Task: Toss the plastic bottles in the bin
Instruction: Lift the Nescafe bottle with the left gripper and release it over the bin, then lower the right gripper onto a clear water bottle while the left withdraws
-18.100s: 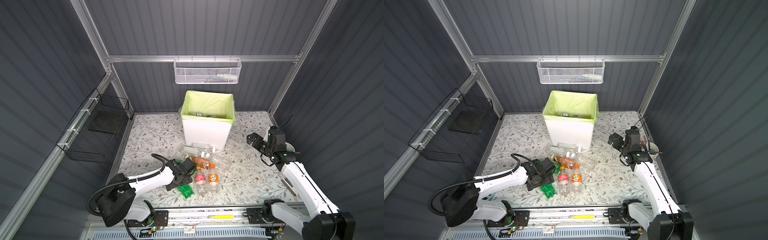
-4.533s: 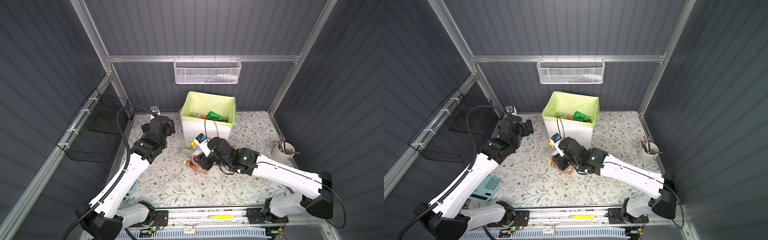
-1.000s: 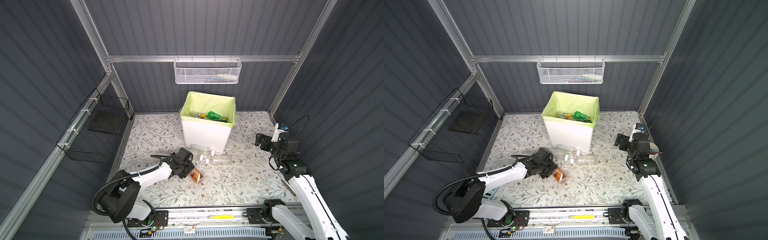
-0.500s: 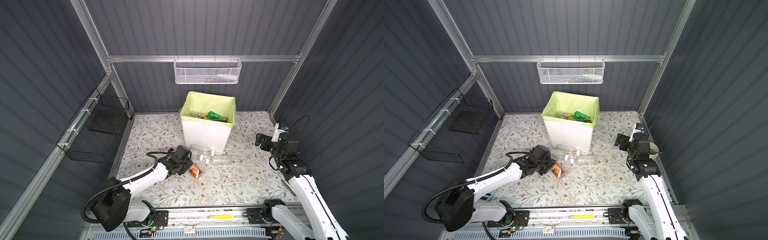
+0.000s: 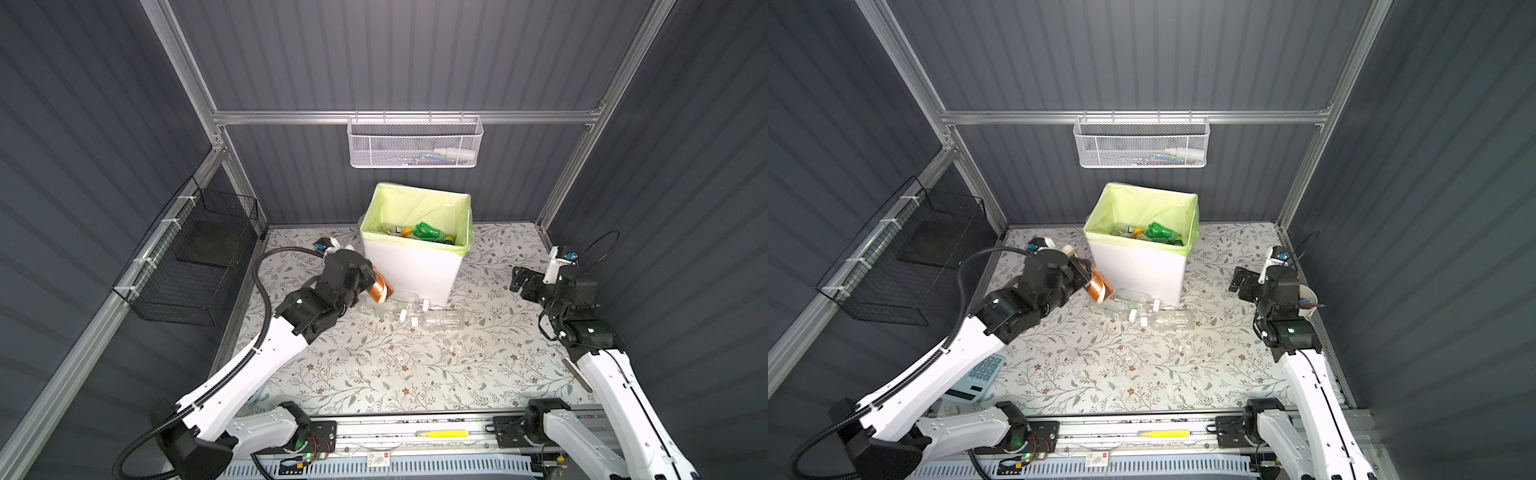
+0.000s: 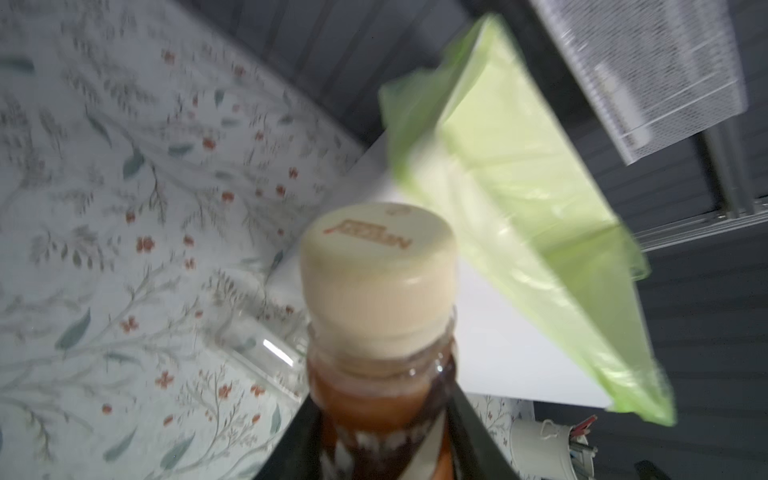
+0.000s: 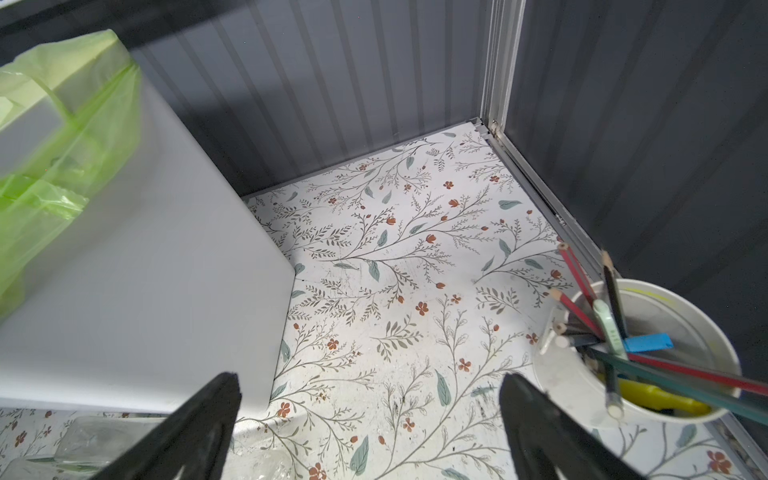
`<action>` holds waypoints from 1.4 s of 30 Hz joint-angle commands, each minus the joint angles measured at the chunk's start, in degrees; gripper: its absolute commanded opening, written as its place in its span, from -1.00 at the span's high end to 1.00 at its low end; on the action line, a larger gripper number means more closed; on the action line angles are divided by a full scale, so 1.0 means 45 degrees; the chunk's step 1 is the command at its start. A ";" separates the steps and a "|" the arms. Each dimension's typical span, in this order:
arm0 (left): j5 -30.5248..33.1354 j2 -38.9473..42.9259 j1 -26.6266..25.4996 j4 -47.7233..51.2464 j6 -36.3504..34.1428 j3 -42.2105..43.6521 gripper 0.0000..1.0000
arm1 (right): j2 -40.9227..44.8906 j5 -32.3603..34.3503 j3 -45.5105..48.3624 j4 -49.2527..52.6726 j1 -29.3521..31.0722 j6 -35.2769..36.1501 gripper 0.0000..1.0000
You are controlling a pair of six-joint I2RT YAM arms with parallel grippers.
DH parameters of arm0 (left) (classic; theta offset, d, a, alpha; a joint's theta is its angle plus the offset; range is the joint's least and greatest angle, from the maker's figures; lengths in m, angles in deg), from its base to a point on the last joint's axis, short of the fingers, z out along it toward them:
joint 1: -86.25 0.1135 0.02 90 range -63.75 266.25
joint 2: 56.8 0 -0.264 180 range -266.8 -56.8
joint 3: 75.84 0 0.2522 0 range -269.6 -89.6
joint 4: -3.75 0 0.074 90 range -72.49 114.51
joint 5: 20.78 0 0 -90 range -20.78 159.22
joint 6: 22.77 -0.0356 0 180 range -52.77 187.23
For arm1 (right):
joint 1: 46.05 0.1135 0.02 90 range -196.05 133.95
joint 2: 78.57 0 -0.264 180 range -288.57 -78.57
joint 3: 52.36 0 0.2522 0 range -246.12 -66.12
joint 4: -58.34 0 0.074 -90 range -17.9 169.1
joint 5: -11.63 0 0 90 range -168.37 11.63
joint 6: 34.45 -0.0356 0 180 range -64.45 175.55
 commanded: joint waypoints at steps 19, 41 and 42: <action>-0.1699 -0.8382 -0.0275 0.0763 -0.9386 -1.1986 -0.99 | 0.0281 -0.0832 0.0075 -0.0404 -0.0044 -0.1780 -0.98; 0.3626 -0.1054 -0.0264 -0.2393 -0.9018 -0.0457 -1.00 | -0.0828 -0.1458 0.4876 -0.3404 0.3843 -1.3899 -0.98; 0.3849 -0.0918 -0.0238 -0.2242 -0.8865 -0.0141 -1.00 | -0.1209 -0.1222 0.4892 -0.3753 0.4339 -1.4340 -0.98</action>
